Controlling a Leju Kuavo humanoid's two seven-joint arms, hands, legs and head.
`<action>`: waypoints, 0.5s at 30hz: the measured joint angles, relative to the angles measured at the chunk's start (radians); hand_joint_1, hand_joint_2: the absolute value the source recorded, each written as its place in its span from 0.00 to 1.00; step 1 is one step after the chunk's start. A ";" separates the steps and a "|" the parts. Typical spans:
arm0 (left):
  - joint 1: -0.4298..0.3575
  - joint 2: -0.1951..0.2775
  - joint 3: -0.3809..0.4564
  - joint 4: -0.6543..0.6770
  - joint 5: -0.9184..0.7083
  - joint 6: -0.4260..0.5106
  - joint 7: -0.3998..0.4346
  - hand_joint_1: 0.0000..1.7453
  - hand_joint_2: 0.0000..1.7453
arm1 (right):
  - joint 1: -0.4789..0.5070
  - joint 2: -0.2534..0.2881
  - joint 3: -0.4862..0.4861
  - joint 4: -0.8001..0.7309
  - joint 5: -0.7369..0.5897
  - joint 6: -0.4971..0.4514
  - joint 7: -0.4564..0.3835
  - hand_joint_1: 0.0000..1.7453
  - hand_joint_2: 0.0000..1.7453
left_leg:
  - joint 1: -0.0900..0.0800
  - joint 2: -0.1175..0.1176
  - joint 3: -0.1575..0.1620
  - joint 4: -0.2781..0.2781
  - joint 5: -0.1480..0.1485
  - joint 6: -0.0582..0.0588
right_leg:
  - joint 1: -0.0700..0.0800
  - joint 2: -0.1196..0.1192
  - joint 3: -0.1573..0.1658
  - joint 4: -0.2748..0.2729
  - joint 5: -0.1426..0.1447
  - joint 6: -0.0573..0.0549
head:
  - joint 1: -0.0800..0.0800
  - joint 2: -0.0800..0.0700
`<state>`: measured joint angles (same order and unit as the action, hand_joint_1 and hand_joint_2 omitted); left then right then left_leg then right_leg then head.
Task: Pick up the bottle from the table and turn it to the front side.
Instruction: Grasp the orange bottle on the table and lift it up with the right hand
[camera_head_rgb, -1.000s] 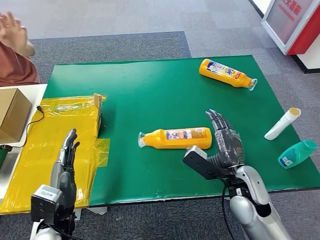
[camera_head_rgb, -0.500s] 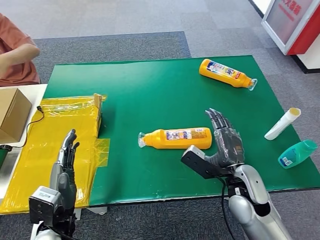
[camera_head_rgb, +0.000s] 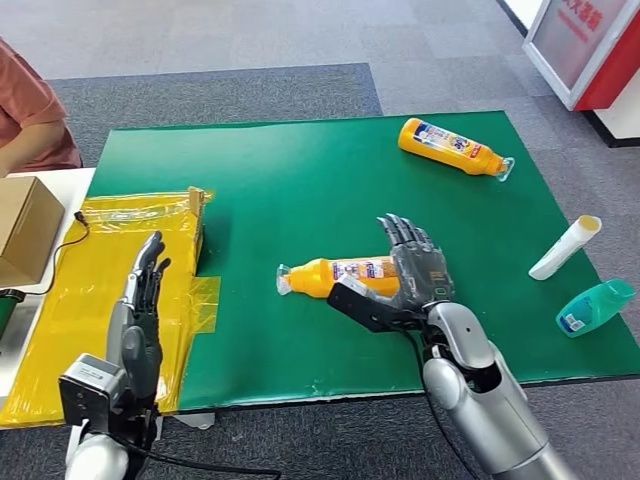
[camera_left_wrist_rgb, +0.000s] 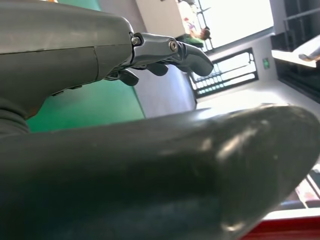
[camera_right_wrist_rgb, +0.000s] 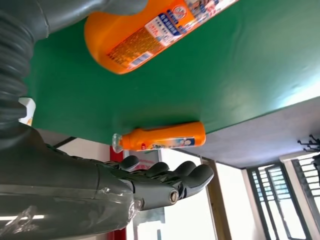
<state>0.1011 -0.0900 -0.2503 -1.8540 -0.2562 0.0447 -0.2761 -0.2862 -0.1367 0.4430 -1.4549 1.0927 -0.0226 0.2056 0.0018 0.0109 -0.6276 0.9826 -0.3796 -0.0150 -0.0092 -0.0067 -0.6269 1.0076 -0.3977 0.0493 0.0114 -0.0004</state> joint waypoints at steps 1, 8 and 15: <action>-0.012 0.000 -0.008 0.001 0.003 -0.002 0.001 0.00 0.00 | -0.014 0.011 0.007 0.030 0.006 -0.002 0.003 0.00 1.00 | 0.000 0.000 0.000 0.000 0.000 0.000 | 0.000 0.000 0.000 0.000 0.000 0.000 | 0.000 0.000; -0.064 0.000 -0.051 0.011 0.023 -0.011 0.009 0.00 0.00 | -0.091 0.076 0.028 0.211 0.026 -0.027 0.015 0.00 1.00 | 0.000 0.000 0.000 0.000 0.000 0.000 | 0.000 0.000 0.000 0.000 0.000 0.000 | 0.000 0.000; -0.087 0.002 -0.074 0.022 0.037 -0.012 0.012 0.00 0.00 | -0.132 0.114 0.029 0.331 0.008 -0.036 0.014 0.00 1.00 | 0.000 0.000 0.000 0.000 0.000 0.000 | 0.000 0.000 0.000 0.000 0.000 0.000 | 0.000 0.000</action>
<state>0.0143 -0.0883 -0.3247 -1.8324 -0.2195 0.0328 -0.2640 -0.4178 -0.0232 0.4717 -1.1241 1.1008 -0.0588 0.2196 0.0017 0.0110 -0.6277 0.9827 -0.3792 -0.0147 -0.0093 -0.0067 -0.6272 1.0076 -0.3975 0.0496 0.0113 -0.0004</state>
